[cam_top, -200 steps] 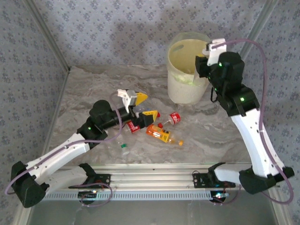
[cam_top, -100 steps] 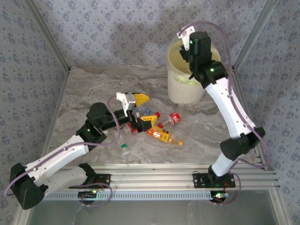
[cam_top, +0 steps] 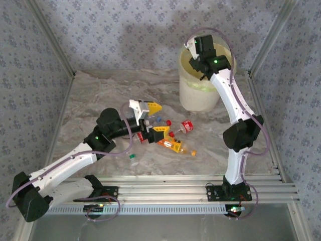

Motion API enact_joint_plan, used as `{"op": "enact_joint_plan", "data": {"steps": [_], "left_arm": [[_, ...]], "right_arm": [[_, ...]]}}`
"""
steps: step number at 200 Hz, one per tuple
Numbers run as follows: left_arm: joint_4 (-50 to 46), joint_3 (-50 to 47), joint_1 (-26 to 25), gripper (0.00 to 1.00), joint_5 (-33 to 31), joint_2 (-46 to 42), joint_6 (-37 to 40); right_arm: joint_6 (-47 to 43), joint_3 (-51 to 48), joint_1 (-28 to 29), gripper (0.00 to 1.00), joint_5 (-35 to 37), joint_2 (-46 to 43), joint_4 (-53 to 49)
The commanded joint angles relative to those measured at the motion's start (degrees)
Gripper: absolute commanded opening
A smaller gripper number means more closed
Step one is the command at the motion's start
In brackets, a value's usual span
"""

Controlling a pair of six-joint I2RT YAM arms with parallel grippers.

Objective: Put the plastic bottles in the bin

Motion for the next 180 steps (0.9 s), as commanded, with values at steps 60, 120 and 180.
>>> {"op": "enact_joint_plan", "data": {"steps": [60,120,180], "left_arm": [[-3.17,3.68,0.23,1.0,1.16,1.62,3.12],[-6.64,4.92,0.23,1.0,0.51,3.17,4.43],[-22.15,13.84,-0.05,1.0,-1.83,9.37,4.44]], "right_arm": [[7.58,7.03,-2.26,0.56,-14.9,4.26,-10.82],[20.11,7.24,-6.99,0.8,-26.8,1.12,-10.13],[30.63,-2.78,-10.5,1.0,-31.61,-8.18,-3.03]]}}
